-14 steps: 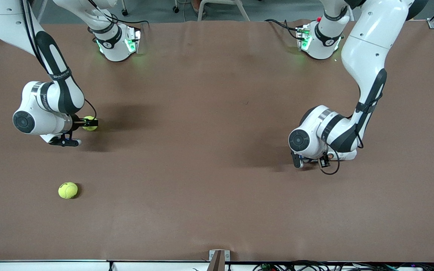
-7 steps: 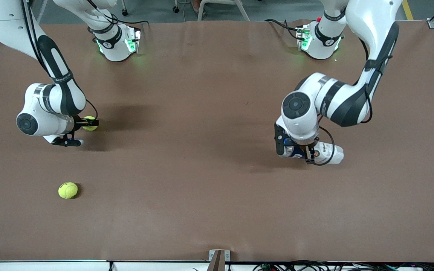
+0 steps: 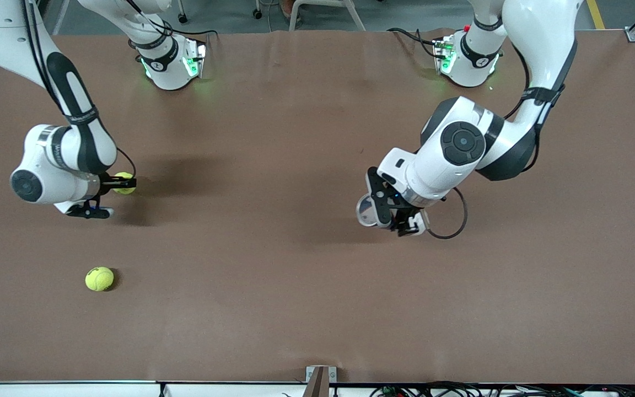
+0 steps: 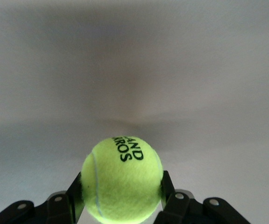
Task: Insert tennis ball vertically with right arm
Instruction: 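Carry the ball with the right gripper over the can's open rim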
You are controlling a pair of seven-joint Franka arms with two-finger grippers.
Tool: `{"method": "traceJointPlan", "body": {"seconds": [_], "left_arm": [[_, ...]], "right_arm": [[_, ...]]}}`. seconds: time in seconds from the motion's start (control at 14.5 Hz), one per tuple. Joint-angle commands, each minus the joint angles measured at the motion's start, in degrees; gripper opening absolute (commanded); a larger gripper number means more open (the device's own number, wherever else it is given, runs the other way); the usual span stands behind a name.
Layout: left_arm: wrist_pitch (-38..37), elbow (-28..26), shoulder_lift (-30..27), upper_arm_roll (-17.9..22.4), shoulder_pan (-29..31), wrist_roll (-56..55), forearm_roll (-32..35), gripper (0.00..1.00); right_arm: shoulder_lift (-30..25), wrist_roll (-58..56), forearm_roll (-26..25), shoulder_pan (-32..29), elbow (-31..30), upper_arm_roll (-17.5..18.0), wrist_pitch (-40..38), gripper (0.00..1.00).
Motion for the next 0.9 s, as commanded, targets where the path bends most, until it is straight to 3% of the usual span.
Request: {"method": "traceJointPlan", "body": {"seconds": [0.0,0.14,0.35,0.62,0.83], "left_arm": [[10.1,1.3,3.2,-2.3,-0.6,0.8,-1.1,0.70],[18.0,1.3,6.0,-4.8,-0.6,0.6,-1.7,0.70],[30.3,0.6,11.8,-9.0,-0.3,0.2,-2.4,0.69],[41.7,-2.1,16.3,-14.1,-0.7,-0.4,-10.5,0.72],[47.9,-2.4,18.5,-14.3,-3.0,-0.6,-14.3,0.72]], "right_arm": [[0.2,-4.8,0.5,0.2,15.4,0.8,-16.4,0.33],[0.2,-4.6,0.5,1.8,22.3,0.8,-20.9,0.33],[0.2,-4.7,2.9,4.5,26.5,1.3,-20.8,0.33],[0.2,-4.9,18.3,10.8,30.6,1.6,-20.3,0.32],[0.3,1.1,27.1,17.1,32.8,1.5,-19.9,0.26]]}}
